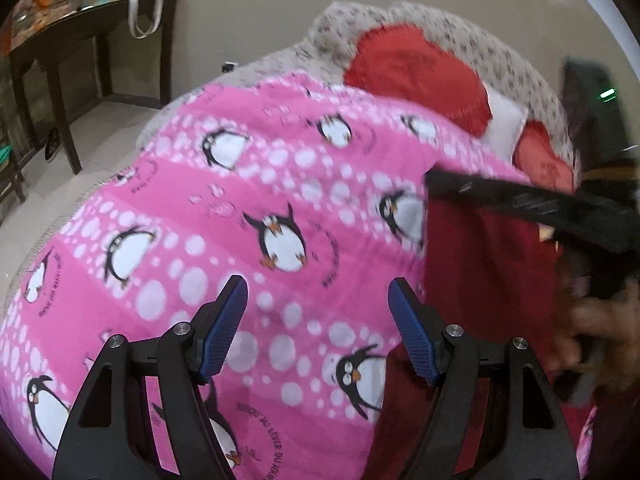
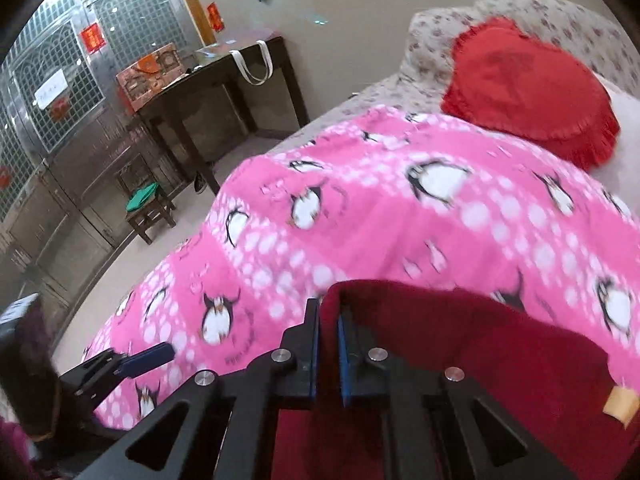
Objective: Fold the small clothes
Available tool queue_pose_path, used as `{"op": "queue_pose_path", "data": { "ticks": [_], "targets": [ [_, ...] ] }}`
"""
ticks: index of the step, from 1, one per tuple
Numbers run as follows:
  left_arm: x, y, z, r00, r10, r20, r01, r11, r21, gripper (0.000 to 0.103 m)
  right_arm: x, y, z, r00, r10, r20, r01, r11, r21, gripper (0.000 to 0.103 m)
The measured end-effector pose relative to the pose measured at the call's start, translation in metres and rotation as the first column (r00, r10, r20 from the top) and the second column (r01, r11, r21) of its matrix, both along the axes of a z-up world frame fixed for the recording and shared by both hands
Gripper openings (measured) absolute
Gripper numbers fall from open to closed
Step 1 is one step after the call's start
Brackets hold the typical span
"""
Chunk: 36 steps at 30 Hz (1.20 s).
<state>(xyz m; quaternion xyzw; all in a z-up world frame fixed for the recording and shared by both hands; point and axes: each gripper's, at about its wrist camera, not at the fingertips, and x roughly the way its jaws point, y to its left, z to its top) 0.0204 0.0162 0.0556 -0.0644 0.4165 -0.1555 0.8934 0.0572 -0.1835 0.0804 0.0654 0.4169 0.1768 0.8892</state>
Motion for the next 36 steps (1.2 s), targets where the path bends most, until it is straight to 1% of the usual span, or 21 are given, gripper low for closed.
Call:
{"op": "queue_pose_path", "data": {
  "ticks": [1,4,5,8,9,10,12,13,15,19,21,23,24,25,27,29,31,33,34,35,36],
  "targets": [
    [0.001,0.0,0.002,1.0,0.003,0.001,-0.003,1.0,-0.004,0.073,0.008,0.005,-0.005,1.0,-0.011,-0.001,0.011,1.0,-0.012,0.007],
    [0.001,-0.008,0.003,1.0,-0.012,-0.008,0.012,1.0,0.01,0.073,0.027,0.01,-0.028,0.997,-0.037,-0.061,0.036,0.999,-0.017,0.007],
    [0.001,-0.012,0.003,1.0,-0.024,-0.011,0.024,1.0,0.013,0.073,0.027,0.004,-0.032,0.996,-0.047,-0.071,0.049,0.999,0.024,0.007],
    [-0.003,-0.024,0.004,0.998,-0.059,-0.004,0.059,0.998,0.024,0.073,0.007,-0.024,-0.015,0.993,-0.066,-0.094,0.081,0.984,0.16,0.012],
    [-0.003,-0.028,0.004,0.998,-0.07,-0.002,0.07,0.997,0.03,0.073,-0.006,-0.034,-0.007,0.994,-0.078,-0.076,0.089,0.983,0.162,0.018],
    [-0.005,-0.033,0.004,0.997,-0.082,0.002,0.082,0.996,0.036,0.073,-0.017,-0.041,-0.001,0.995,-0.089,-0.055,0.096,0.985,0.142,0.026],
    [-0.006,-0.039,0.001,0.996,-0.095,-0.004,0.095,0.994,0.046,0.073,-0.041,-0.057,0.008,0.995,-0.102,-0.022,0.103,0.992,0.069,0.034],
    [-0.006,-0.043,-0.001,0.995,-0.1,-0.011,0.101,0.994,0.05,0.073,-0.053,-0.066,0.009,0.994,-0.104,-0.018,0.104,0.994,0.018,0.037],
    [-0.005,-0.049,-0.005,0.993,-0.111,-0.027,0.113,0.992,0.06,0.073,-0.067,-0.082,0.003,0.993,-0.105,-0.044,0.102,0.993,-0.066,0.038],
    [-0.004,-0.058,-0.012,0.993,-0.108,-0.048,0.112,0.99,0.085,0.073,-0.078,-0.103,-0.015,0.99,-0.095,-0.102,0.083,0.99,-0.111,0.039],
    [-0.004,-0.06,-0.013,0.993,-0.102,-0.051,0.107,0.99,0.092,0.073,-0.078,-0.102,-0.022,0.992,-0.083,-0.092,0.068,0.986,-0.152,0.039],
    [-0.004,-0.06,-0.011,0.994,-0.101,-0.044,0.105,0.989,0.101,0.073,-0.081,-0.093,-0.024,0.997,-0.056,-0.058,0.041,0.972,-0.232,0.027],
    [-0.004,-0.061,-0.01,0.994,-0.101,-0.039,0.105,0.989,0.105,0.073,-0.083,-0.084,-0.024,0.998,-0.036,-0.044,0.02,0.951,-0.308,0.007],
    [-0.004,-0.062,-0.008,0.994,-0.102,-0.033,0.105,0.989,0.109,0.073,-0.084,-0.081,-0.025,0.999,-0.022,-0.039,0.007,0.939,-0.345,0.003],
    [-0.005,-0.063,-0.004,0.994,-0.105,-0.02,0.107,0.989,0.104,0.073,-0.09,-0.078,-0.022,1.0,-0.017,-0.022,0.007,0.925,-0.379,0.003],
    [-0.005,-0.065,-0.002,0.994,-0.105,-0.01,0.105,0.99,0.097,0.073,-0.095,-0.084,-0.013,0.999,-0.04,0.016,0.043,0.924,-0.379,0.003],
    [-0.006,-0.067,0.0,0.994,-0.106,-0.008,0.106,0.99,0.089,0.073,-0.096,-0.093,-0.004,0.993,-0.099,0.065,0.116,0.922,-0.37,0.002],
    [-0.006,-0.07,0.0,0.994,-0.108,-0.007,0.108,0.99,0.09,0.073,-0.095,-0.104,0.0,0.976,-0.188,0.111,0.217,0.895,-0.389,0.0],
    [-0.006,-0.072,0.0,0.994,-0.109,-0.01,0.109,0.99,0.093,0.073,-0.093,-0.109,0.002,0.969,-0.219,0.113,0.246,0.896,-0.37,0.0],
    [-0.005,-0.075,-0.001,0.994,-0.106,-0.018,0.107,0.99,0.095,0.073,-0.09,-0.116,0.001,0.967,-0.234,0.096,0.253,0.913,-0.32,0.0],
    [-0.005,-0.077,0.0,0.994,-0.109,-0.024,0.111,0.989,0.093,0.073,-0.087,-0.124,-0.001,0.97,-0.238,0.056,0.244,0.942,-0.23,0.0]
  ]
}}
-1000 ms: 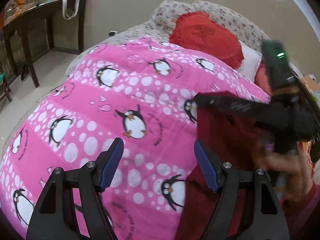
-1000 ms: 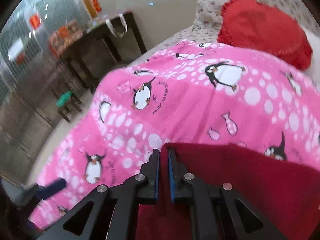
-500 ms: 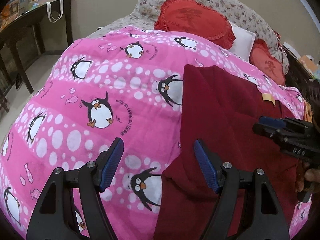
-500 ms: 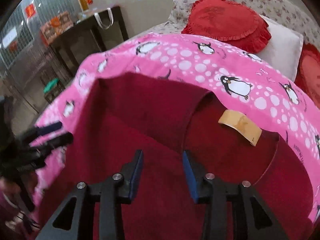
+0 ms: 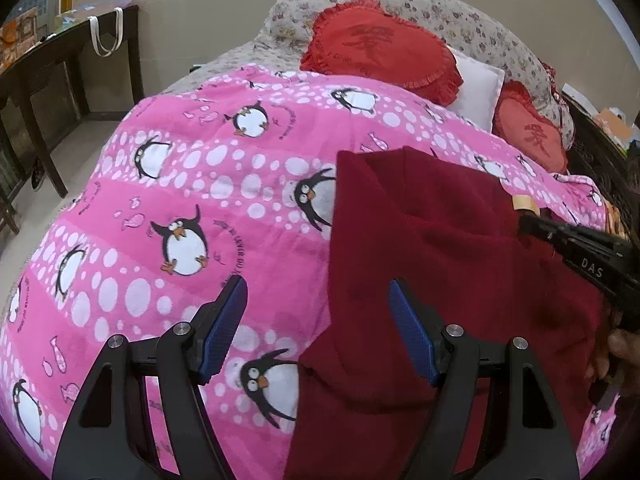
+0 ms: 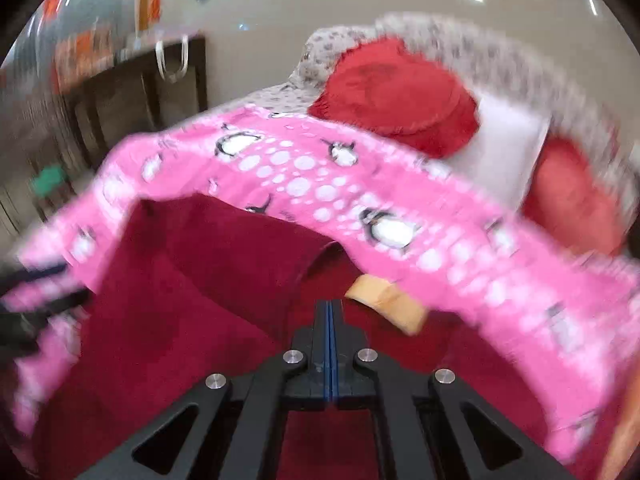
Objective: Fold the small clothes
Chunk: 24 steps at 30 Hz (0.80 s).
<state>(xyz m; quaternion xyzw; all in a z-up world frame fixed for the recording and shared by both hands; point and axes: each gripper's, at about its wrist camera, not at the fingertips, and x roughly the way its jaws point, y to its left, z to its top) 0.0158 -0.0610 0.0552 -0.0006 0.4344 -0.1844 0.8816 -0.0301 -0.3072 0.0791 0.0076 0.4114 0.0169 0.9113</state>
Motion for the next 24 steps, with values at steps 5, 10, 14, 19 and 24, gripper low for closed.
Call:
{"op": "queue_pose_path", "data": {
  "ticks": [5,10,14,19,24],
  "targets": [
    [0.0,-0.011,0.002,1.0,-0.02,0.015,0.02,1.0,-0.005,0.073,-0.023,-0.017,0.003,0.996,-0.07,-0.047,0.074,0.993,0.094,0.001],
    [0.009,-0.03,-0.018,0.998,-0.048,-0.027,0.049,0.997,0.053,0.073,-0.072,-0.05,-0.009,0.983,-0.176,-0.058,0.181,0.98,0.087,0.002],
    [0.015,-0.04,-0.039,0.997,-0.041,-0.063,0.047,0.993,0.105,0.075,-0.097,-0.089,-0.025,0.963,-0.263,-0.051,0.268,0.942,0.205,0.001],
    [0.008,-0.043,-0.031,0.996,-0.043,-0.072,0.053,0.99,0.131,0.076,-0.117,-0.113,-0.013,0.933,-0.358,-0.024,0.346,0.88,0.326,0.002],
    [-0.006,-0.044,-0.021,0.997,-0.032,-0.068,0.039,0.995,0.092,0.076,-0.129,-0.118,-0.007,0.914,-0.406,-0.02,0.399,0.886,0.239,0.003]
  ]
}}
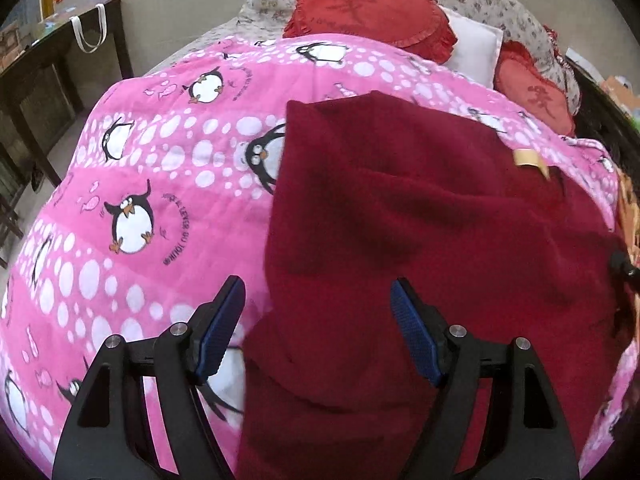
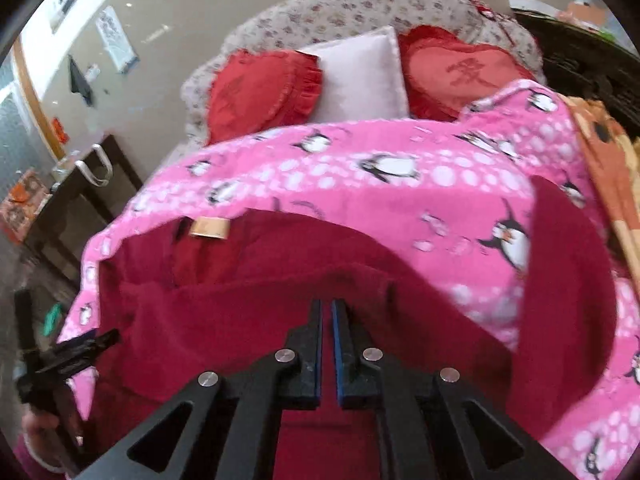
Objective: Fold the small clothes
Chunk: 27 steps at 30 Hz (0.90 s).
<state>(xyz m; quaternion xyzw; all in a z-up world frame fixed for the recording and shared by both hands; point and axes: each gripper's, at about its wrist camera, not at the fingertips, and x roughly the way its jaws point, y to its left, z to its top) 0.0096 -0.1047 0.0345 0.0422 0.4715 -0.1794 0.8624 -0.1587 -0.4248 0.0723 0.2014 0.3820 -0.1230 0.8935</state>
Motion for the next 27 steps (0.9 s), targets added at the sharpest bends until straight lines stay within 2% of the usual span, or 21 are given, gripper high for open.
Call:
{"op": "queue_pose_path", "data": {
  "ticks": [6,12,16,19,23,24,26,27],
  "targets": [
    [-0.019,-0.015,0.002,0.999,-0.03,0.02,0.029,0.997,0.066,0.076,-0.004,-0.007,-0.008,0.999,-0.024,-0.024,0.025,0.999,0.024,0.003],
    [-0.028,-0.022,0.01,0.998,-0.047,0.037,0.045,0.998,0.053,0.076,-0.017,-0.001,0.005,0.998,-0.047,-0.04,0.044,0.997,-0.059,0.007],
    [-0.032,-0.031,0.009,0.998,-0.055,0.03,0.053,0.997,0.059,0.076,-0.01,-0.01,-0.017,0.994,-0.055,-0.092,0.055,0.998,-0.007,0.008],
    [-0.036,-0.035,0.009,0.998,-0.061,0.029,0.059,0.997,0.059,0.076,-0.01,-0.007,-0.015,0.994,-0.045,-0.095,0.042,0.999,-0.03,0.008],
    [-0.033,-0.04,-0.002,0.997,-0.072,-0.009,0.073,0.995,0.065,0.076,-0.028,-0.015,-0.005,0.997,-0.043,-0.06,0.044,0.999,0.018,0.008],
    [-0.033,-0.041,-0.004,0.997,-0.074,-0.015,0.075,0.995,0.067,0.076,-0.036,-0.02,-0.002,0.997,-0.061,-0.048,0.062,0.998,0.021,0.01],
    [-0.033,-0.044,-0.01,0.996,-0.081,-0.026,0.083,0.994,0.077,0.076,-0.051,-0.03,0.003,0.994,-0.106,-0.041,0.106,0.994,0.0,0.02],
    [-0.033,-0.045,-0.012,0.996,-0.086,-0.029,0.088,0.993,0.084,0.076,-0.06,-0.037,0.003,0.99,-0.132,-0.041,0.131,0.991,-0.012,0.035]
  ]
}}
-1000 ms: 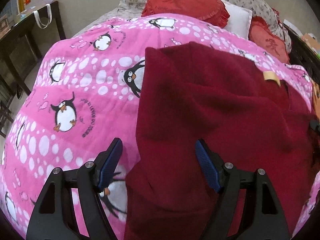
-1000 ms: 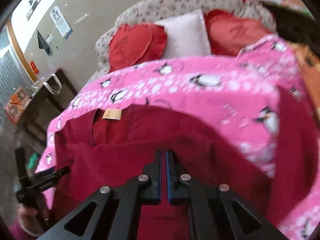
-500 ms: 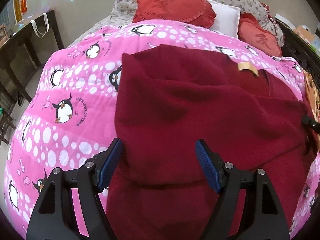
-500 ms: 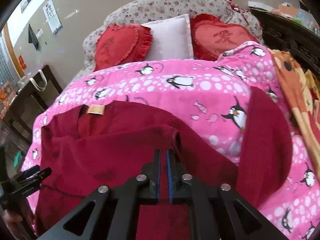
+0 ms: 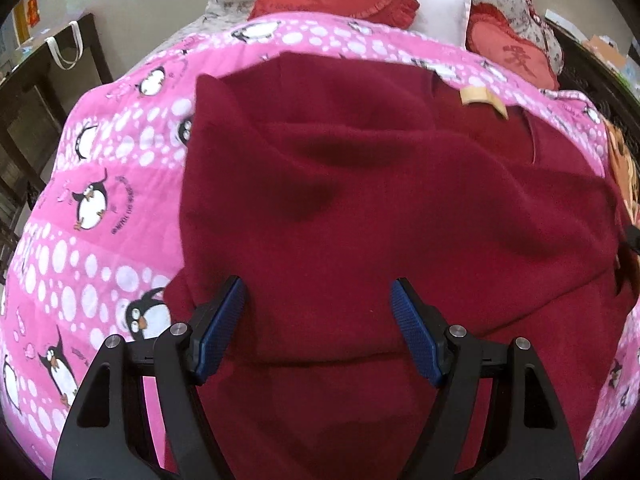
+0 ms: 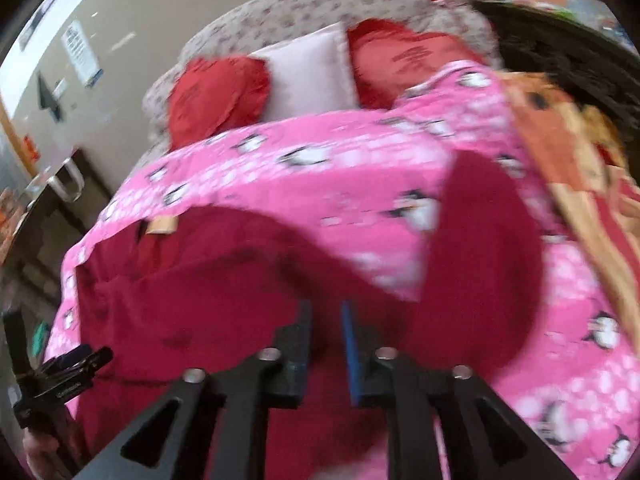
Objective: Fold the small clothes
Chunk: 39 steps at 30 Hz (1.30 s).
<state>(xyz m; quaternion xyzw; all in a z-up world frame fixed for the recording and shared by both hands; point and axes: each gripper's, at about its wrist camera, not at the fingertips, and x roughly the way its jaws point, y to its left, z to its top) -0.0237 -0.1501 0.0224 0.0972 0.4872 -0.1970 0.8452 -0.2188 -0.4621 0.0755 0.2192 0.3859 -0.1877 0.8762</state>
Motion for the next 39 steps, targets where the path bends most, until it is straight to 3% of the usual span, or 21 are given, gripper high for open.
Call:
{"op": "queue_pose_path", "data": {
  "ticks": [1,5,9,15,22,23,25,27,32,36,39],
  "targets": [
    [-0.001,-0.002,-0.001,1.0,-0.004,0.002,0.004,1.0,0.005,0.076,-0.009,-0.009,-0.002,1.0,-0.027,-0.011,0.027,1.0,-0.01,0.046],
    [0.0,-0.004,-0.003,1.0,-0.004,0.0,0.004,1.0,-0.004,0.076,-0.034,-0.043,-0.027,0.985,-0.111,-0.13,0.113,0.994,0.008,0.046],
    [0.002,-0.004,-0.005,1.0,-0.002,-0.002,0.002,1.0,-0.009,0.077,-0.052,-0.054,-0.019,0.99,-0.133,-0.043,0.136,0.987,0.083,0.046],
    [0.002,-0.007,-0.005,1.0,-0.001,0.003,0.001,1.0,-0.005,0.078,-0.014,-0.065,0.008,0.992,-0.129,0.0,0.129,0.991,-0.018,0.047],
    [0.004,-0.006,-0.006,1.0,-0.022,-0.004,0.022,1.0,-0.009,0.078,0.048,-0.103,-0.019,0.988,-0.06,-0.143,0.061,0.998,-0.002,0.047],
    [0.005,-0.005,-0.006,1.0,-0.029,-0.006,0.029,0.999,-0.013,0.078,0.042,-0.107,-0.02,0.99,-0.074,-0.124,0.075,0.997,-0.004,0.043],
    [0.006,-0.004,-0.007,1.0,-0.031,-0.006,0.031,0.999,-0.022,0.079,0.029,-0.115,-0.021,0.992,-0.092,-0.09,0.094,0.995,0.023,0.02],
    [0.007,-0.005,-0.007,1.0,-0.025,-0.003,0.025,0.999,-0.024,0.079,0.017,-0.122,-0.024,0.994,-0.097,-0.049,0.101,0.992,0.071,0.009],
    [0.007,0.002,0.006,1.0,-0.016,-0.001,0.016,0.998,-0.065,0.079,0.004,-0.118,-0.003,0.997,-0.079,0.022,0.076,0.991,0.11,0.007],
    [0.014,0.022,0.025,0.999,0.031,-0.008,-0.032,0.988,-0.15,0.079,-0.001,-0.081,0.045,0.988,0.011,0.151,-0.026,0.995,0.097,0.007],
    [0.02,0.035,0.04,0.998,0.059,-0.018,-0.062,0.977,-0.205,0.079,0.006,-0.033,0.086,0.957,0.144,0.251,-0.167,0.983,0.072,0.007]
  ]
}}
